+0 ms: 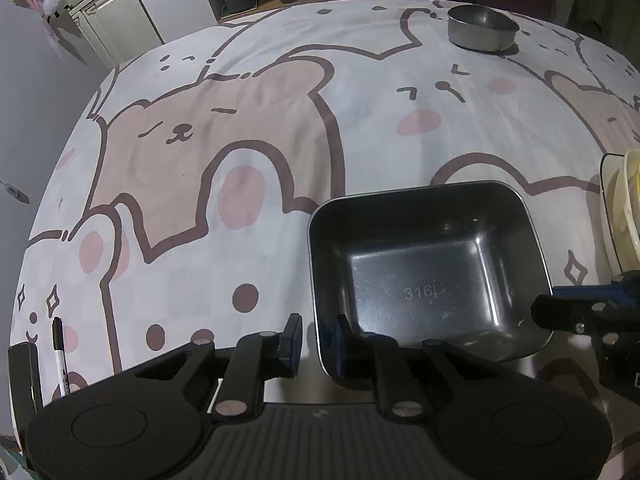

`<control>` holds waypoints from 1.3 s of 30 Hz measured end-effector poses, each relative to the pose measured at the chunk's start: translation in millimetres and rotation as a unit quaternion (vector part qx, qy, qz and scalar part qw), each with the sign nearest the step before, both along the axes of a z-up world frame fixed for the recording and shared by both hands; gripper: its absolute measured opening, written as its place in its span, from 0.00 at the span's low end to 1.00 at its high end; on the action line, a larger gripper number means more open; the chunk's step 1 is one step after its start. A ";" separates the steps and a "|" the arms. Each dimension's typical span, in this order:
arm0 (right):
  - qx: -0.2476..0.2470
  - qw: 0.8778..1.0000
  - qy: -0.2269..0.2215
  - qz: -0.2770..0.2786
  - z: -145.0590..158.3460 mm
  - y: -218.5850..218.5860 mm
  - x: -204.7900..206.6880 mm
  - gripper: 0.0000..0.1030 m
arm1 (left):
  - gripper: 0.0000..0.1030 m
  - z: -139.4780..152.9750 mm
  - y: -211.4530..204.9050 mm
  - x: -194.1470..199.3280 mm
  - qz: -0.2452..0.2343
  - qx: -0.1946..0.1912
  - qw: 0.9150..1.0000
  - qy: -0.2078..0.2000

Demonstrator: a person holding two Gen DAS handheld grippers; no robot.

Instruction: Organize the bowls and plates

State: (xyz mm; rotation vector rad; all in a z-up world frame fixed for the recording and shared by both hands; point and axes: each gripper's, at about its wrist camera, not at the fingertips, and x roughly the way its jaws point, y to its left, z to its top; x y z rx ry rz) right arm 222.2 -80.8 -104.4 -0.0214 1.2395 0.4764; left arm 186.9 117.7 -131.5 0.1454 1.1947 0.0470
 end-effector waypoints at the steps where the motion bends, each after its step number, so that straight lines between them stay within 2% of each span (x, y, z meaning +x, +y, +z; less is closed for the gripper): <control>1: 0.000 1.000 0.000 0.001 -0.3 0.1 -0.5 0.11 | 0.17 0.4 -0.2 0.3 -0.001 -0.002 1.000 -0.001; 10: 0.008 1.000 0.004 0.000 -0.7 -1.2 0.0 0.13 | 0.20 5.5 -1.9 -2.1 -0.005 -0.005 1.000 -0.007; 14: 0.015 1.000 -0.002 0.000 3.2 -4.4 -1.1 0.14 | 0.27 11.0 -0.4 -6.0 -0.001 -0.007 1.000 -0.014; 17: 0.021 1.000 -0.009 -0.002 9.2 -7.5 -3.8 0.22 | 0.34 16.6 0.4 -10.3 0.001 -0.010 1.000 -0.021; 19: 0.024 1.000 -0.016 -0.003 13.1 -8.7 -5.7 0.35 | 0.40 21.3 -0.1 -13.6 0.001 -0.012 1.000 -0.028; 24: 0.023 0.999 -0.032 -0.005 23.3 -11.8 -11.3 0.53 | 0.68 32.4 -2.1 -22.7 -0.002 -0.016 0.999 -0.045; 25: 0.021 0.999 -0.036 -0.003 25.0 -12.2 -12.3 0.58 | 0.70 34.7 -2.0 -24.6 -0.002 -0.016 0.999 -0.048; 29: 0.022 0.998 -0.053 -0.004 35.0 -18.0 -18.5 0.68 | 0.83 42.7 0.2 -30.8 0.005 -0.024 0.998 -0.059; 31: 0.024 0.998 -0.061 -0.005 39.6 -20.5 -20.7 0.76 | 0.88 48.5 -0.1 -34.7 0.007 -0.025 0.997 -0.070; 33: 0.025 0.997 -0.075 -0.006 45.6 -23.3 -24.0 0.82 | 0.98 55.1 -0.6 -38.6 0.006 -0.031 0.996 -0.085; 35: 0.029 0.996 -0.088 -0.003 53.3 -27.2 -27.6 0.87 | 1.00 61.9 -1.2 -42.7 0.007 -0.041 0.994 -0.102; 38: 0.029 0.993 -0.111 -0.003 65.2 -35.1 -33.4 1.00 | 1.00 72.1 -2.0 -46.8 0.012 -0.053 0.990 -0.127; 39: 0.030 0.992 -0.121 -0.004 69.3 -39.4 -35.1 1.00 | 1.00 75.7 -3.0 -48.1 0.013 -0.055 0.989 -0.135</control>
